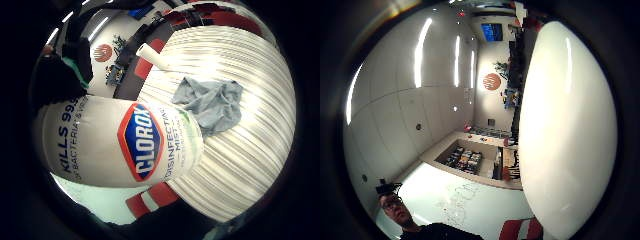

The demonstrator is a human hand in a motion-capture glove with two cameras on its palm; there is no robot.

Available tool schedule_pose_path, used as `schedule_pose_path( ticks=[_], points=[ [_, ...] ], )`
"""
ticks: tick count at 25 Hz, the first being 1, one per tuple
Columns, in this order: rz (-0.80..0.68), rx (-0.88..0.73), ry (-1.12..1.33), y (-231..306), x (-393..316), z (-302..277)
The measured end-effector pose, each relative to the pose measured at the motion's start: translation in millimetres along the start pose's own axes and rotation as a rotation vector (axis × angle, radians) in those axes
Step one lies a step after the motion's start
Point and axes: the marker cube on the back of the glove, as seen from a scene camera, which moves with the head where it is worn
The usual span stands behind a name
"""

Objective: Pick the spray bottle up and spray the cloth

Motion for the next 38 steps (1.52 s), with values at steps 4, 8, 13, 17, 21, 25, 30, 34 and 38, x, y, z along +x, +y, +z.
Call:
schedule_pose_path(
  ticks=[4,8,13,17,21,25,30,34,38],
  points=[
    [-0.02,0.005,-0.059,-3.7,-11.0,11.5],
    [-0.048,-0.003,-0.131,-10.5,-36.2,30.3],
    [-0.108,-0.003,-0.103,-25.6,-49.8,43.4],
    [-0.105,-0.016,-0.094,-23.0,-39.3,44.9],
    [-0.06,-0.025,-0.078,-9.2,-4.0,45.2],
    [0.027,-0.024,-0.065,14.1,33.1,41.6],
    [0.083,-0.035,-0.028,37.4,74.4,42.8],
    [0.085,-0.025,-0.013,43.3,83.8,38.2],
    [0.085,-0.014,-0.045,45.2,84.1,34.2]
  ],
)
